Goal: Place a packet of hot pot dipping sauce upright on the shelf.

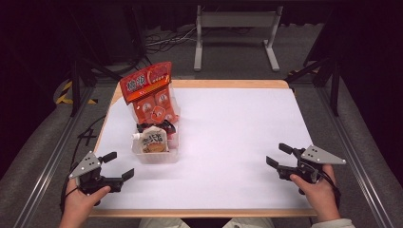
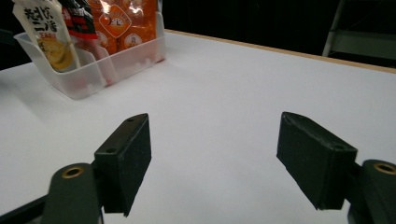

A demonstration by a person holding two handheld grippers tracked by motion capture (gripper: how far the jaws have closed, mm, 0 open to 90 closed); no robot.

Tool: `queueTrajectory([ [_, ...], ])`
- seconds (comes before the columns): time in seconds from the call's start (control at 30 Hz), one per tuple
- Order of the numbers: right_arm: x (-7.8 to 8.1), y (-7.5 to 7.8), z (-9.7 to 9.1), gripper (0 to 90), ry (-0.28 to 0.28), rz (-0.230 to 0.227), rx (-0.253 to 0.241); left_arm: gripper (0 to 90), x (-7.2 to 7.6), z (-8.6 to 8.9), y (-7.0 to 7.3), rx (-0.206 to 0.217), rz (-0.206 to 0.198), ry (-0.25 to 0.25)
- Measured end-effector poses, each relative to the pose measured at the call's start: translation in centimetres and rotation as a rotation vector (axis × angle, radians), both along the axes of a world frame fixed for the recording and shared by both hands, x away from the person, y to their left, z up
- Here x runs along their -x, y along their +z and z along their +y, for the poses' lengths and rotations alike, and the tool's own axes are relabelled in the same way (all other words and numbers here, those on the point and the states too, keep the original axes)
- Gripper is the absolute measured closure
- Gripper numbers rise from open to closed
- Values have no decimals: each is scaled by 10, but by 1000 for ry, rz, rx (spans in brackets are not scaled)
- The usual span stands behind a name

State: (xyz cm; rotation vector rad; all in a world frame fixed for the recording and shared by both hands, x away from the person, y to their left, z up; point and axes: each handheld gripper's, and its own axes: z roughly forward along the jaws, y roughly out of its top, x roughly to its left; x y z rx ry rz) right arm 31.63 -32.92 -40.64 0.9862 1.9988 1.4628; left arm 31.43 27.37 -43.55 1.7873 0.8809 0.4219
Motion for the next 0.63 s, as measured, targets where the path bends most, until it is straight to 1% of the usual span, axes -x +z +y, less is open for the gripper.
queueTrajectory([
  [0.1, 0, -9, -1, 268, -30, -12, 5, 55, -4, -3, -6, 10, -16, 44],
  [0.13, 0, -9, -1, 268, -30, -12, 5, 56, -4, -3, -6, 10, -16, 44],
  [0.17, 0, -11, -1, 268, -47, -15, 7, 56, -5, -4, -8, 13, -17, 54],
  [0.2, 0, -15, -1, 268, -70, -9, 16, 56, -6, -4, -9, 15, -19, 53],
  [0.3, -1, -22, -1, 268, -90, 3, 12, 58, -8, -5, -14, -2, -4, 48],
  [0.37, -1, -26, -2, 268, -94, 17, 10, 59, -10, -7, -16, -16, 9, 39],
  [0.43, -2, -28, -1, 263, -95, 20, 24, 63, -11, -9, -17, -45, 34, 30],
  [0.47, -2, -28, -1, 263, -95, 20, 24, 63, -11, -9, -17, -45, 34, 30],
  [0.53, -2, -30, -2, 255, -92, 28, 23, 63, -11, -10, -19, -64, 40, 28],
  [0.57, -2, -31, -3, 254, -90, 36, 13, 63, -11, -10, -19, -67, 42, 29],
  [0.63, -2, -32, -4, 254, -91, 36, 23, 63, -11, -9, -18, -60, 40, 29],
])
